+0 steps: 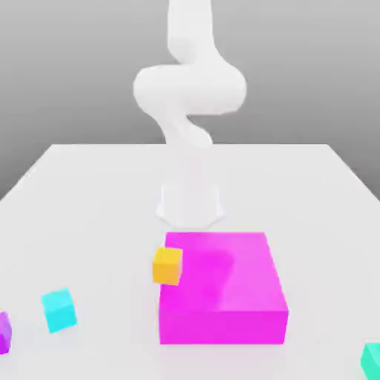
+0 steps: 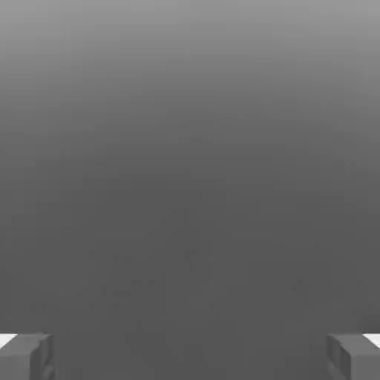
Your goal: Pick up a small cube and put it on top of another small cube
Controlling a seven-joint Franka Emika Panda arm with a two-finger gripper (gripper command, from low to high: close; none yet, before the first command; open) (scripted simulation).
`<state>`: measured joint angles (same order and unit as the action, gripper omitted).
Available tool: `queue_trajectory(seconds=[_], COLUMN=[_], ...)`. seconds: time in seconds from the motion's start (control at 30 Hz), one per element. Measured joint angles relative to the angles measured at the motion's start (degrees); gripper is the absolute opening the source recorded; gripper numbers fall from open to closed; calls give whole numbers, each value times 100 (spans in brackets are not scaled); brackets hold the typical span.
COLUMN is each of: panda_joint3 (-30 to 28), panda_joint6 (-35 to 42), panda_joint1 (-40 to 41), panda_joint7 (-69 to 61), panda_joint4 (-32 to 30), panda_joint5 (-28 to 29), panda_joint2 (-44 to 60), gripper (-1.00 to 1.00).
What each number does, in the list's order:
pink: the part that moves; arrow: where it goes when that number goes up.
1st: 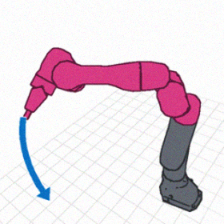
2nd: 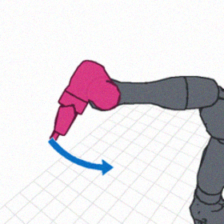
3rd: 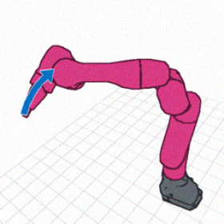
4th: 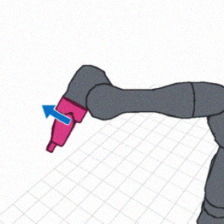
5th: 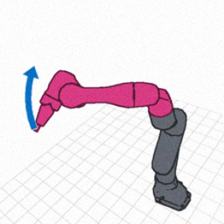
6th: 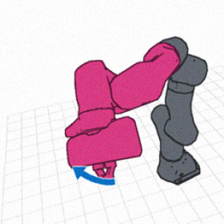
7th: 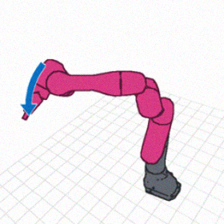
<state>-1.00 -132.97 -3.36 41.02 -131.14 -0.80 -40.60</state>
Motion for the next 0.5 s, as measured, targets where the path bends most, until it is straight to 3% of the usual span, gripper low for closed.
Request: queue_trajectory(seconds=[0.5], panda_joint3=[-79], panda_joint6=[-701], panda_joint1=[-1472], panda_joint7=[-3002], panda_joint4=[391], panda_joint5=[-616], panda_joint2=[3158], gripper=[0])
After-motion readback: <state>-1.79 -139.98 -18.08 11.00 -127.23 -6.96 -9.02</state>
